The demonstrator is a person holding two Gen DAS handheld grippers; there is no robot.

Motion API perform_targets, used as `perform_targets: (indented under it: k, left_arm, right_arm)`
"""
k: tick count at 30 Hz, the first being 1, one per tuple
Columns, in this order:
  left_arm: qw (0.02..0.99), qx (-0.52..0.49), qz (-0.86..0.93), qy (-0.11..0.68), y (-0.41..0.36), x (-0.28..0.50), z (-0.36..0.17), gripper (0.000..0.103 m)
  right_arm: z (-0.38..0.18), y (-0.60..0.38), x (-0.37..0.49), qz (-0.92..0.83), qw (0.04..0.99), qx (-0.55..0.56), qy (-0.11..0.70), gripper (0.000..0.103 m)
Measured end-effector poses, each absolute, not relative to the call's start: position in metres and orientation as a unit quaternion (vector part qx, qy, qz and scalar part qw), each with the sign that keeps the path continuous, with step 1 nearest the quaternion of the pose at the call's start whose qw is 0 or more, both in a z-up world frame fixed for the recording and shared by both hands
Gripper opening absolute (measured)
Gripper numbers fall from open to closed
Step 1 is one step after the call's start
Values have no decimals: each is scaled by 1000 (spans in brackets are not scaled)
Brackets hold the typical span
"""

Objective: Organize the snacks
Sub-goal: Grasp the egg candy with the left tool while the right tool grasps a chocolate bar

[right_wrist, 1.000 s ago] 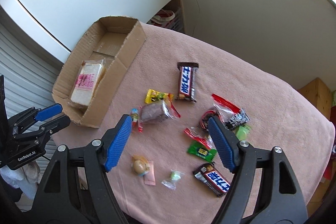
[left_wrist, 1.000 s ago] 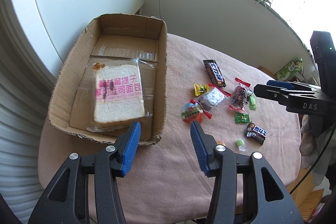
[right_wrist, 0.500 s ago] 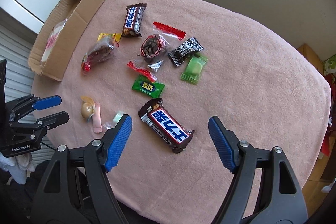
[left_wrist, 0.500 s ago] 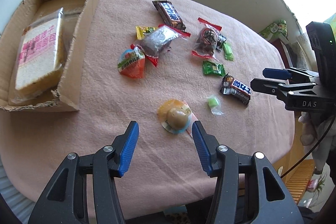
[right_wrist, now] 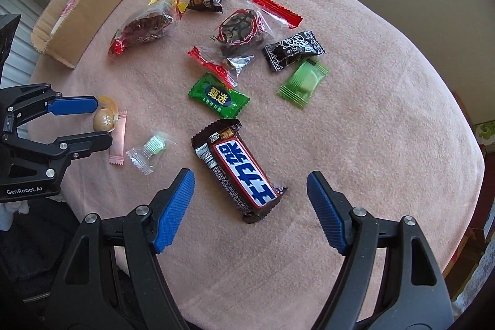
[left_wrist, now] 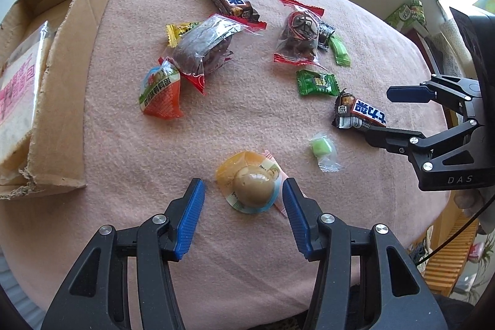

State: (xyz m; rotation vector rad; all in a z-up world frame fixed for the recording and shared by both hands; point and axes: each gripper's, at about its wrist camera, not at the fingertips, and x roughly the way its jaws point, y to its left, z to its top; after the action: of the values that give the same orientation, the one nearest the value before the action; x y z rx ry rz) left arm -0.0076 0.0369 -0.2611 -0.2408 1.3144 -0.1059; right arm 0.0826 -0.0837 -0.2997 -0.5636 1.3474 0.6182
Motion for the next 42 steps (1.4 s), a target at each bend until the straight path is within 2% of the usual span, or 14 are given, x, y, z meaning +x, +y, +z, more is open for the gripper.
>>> perform_targets:
  k: [3, 9, 12, 15, 17, 19, 25, 42]
  left_arm:
    - [786, -102, -50, 607, 33, -6, -262, 51]
    - [793, -83, -47, 602, 27, -5, -264, 42]
    - [794, -86, -49, 600, 32, -7, -263, 40]
    - [796, -81, -51, 598, 32, -9, -262, 40]
    - [797, -86, -49, 596, 33, -10, -262, 39]
    - [797, -90, -48, 595, 36, -11, -261, 38]
    - [799, -95, -48, 592, 38, -13, -258, 35]
    - [807, -93, -43, 582, 35, -17, -253, 26]
  right_arm:
    - [-304, -78, 81, 282, 696, -260, 606, 78]
    - [-319, -65, 87, 290, 685, -268, 612, 78]
    - [-326, -58, 86, 293, 682, -272, 612, 77]
    - [-335, -53, 88, 290, 677, -278, 617, 57]
    - [-339, -51, 87, 288, 676, -280, 618, 54]
    - [-339, -51, 87, 288, 678, -280, 616, 42]
    - [-337, -62, 89, 285, 682, -273, 615, 33]
    - [-306, -80, 95, 285, 696, -247, 610, 30]
